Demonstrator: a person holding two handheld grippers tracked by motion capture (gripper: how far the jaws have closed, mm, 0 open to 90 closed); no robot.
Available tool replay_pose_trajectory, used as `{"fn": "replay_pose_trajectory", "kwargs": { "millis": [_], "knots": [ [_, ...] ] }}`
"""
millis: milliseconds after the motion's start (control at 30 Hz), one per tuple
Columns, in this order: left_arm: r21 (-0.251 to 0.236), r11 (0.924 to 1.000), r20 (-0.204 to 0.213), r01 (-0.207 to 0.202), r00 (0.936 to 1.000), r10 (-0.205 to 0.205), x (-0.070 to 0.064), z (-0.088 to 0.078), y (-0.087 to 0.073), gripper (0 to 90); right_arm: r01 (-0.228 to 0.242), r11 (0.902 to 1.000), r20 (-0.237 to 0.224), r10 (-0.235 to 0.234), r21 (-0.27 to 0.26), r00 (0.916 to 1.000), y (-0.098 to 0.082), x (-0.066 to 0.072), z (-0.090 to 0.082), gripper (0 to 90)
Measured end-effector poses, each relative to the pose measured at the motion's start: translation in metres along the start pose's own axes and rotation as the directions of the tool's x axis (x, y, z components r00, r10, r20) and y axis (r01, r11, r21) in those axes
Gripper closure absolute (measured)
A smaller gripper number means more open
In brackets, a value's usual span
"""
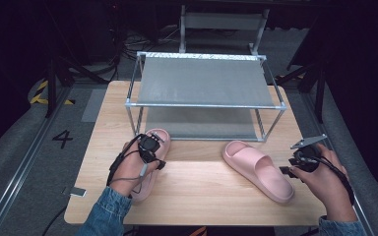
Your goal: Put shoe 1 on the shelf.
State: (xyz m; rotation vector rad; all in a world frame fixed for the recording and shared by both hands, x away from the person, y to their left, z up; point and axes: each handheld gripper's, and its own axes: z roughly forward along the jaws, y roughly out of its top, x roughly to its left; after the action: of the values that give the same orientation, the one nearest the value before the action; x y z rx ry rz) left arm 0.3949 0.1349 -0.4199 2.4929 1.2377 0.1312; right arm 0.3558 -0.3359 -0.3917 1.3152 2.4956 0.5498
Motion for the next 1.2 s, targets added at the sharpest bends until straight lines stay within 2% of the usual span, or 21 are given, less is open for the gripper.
{"fn": "replay_pose_trajectory", "kwargs": {
  "millis": [67,133,167,200,233,300,367,500,733,933,1000,1067,1100,1200],
  "knots": [
    [-0.004,1.0000,-0.005,-0.002,1.0000,0.002,0.001,0.000,0.001,57.9,-0.004,1.0000,-0.002,0.004,-0.001,1.0000,0.000,0.001,0.000,50.0],
    [0.000,1.0000,-0.025,-0.009,0.9996,0.009,0.002,0.000,0.001,65.7,-0.001,1.0000,-0.003,0.001,0.001,1.0000,0.000,0.002,0.000,50.0],
    [-0.005,0.9999,0.002,-0.009,1.0000,0.009,0.003,0.000,0.001,67.2,0.000,1.0000,-0.003,0.000,0.003,1.0000,-0.001,0.002,0.000,50.1],
    [-0.005,0.9999,0.002,-0.009,1.0000,0.009,0.003,0.000,0.001,75.5,0.000,1.0000,-0.003,0.000,0.003,1.0000,-0.001,0.002,0.000,50.1],
    [-0.005,0.9999,0.010,-0.014,0.9998,0.014,0.002,-0.001,0.001,75.5,0.001,1.0000,-0.002,-0.001,0.005,1.0000,-0.001,0.002,0.001,50.1],
    [-0.005,0.9998,-0.011,-0.017,0.9998,0.017,0.002,-0.004,0.001,77.8,0.003,1.0000,-0.003,-0.003,0.003,1.0000,0.000,0.002,0.001,50.1],
    [-0.015,0.9999,-0.013,-0.008,0.9999,0.007,0.002,-0.008,0.001,79.5,0.004,1.0000,-0.003,-0.004,0.003,1.0000,0.000,0.002,0.001,50.2],
    [-0.029,0.9996,0.022,-0.007,0.9997,0.007,0.003,-0.016,-0.002,83.1,0.005,1.0000,-0.003,-0.005,-0.002,1.0000,0.001,0.002,0.001,50.2],
    [-0.027,0.9988,0.033,-0.040,0.9986,0.041,-0.005,-0.033,0.000,83.5,0.006,1.0000,-0.006,-0.006,-0.005,1.0000,0.001,0.002,0.000,50.2],
    [-0.006,0.9957,0.083,-0.093,0.9922,0.093,-0.017,-0.046,0.004,83.5,-0.001,1.0000,-0.008,0.001,-0.004,1.0000,-0.001,0.001,-0.001,50.2],
    [0.008,0.9908,0.093,-0.135,0.9866,0.134,-0.022,-0.049,0.007,83.4,-0.003,1.0000,-0.008,0.003,-0.003,1.0000,-0.002,0.001,-0.001,50.2],
    [0.025,0.9867,0.114,-0.160,0.9810,0.157,-0.027,-0.056,0.011,83.4,-0.005,1.0000,-0.008,0.005,-0.003,1.0000,-0.003,0.000,-0.001,50.1],
    [0.025,0.9867,0.114,-0.160,0.9810,0.157,-0.027,-0.056,0.011,83.4,-0.005,1.0000,-0.008,0.005,-0.003,1.0000,-0.003,0.000,-0.001,50.1],
    [0.023,0.9815,0.117,-0.190,0.9754,0.186,-0.034,-0.066,0.016,83.3,-0.011,0.9999,-0.009,0.011,0.000,0.9999,-0.005,-0.001,-0.002,50.1]
  ]
}}
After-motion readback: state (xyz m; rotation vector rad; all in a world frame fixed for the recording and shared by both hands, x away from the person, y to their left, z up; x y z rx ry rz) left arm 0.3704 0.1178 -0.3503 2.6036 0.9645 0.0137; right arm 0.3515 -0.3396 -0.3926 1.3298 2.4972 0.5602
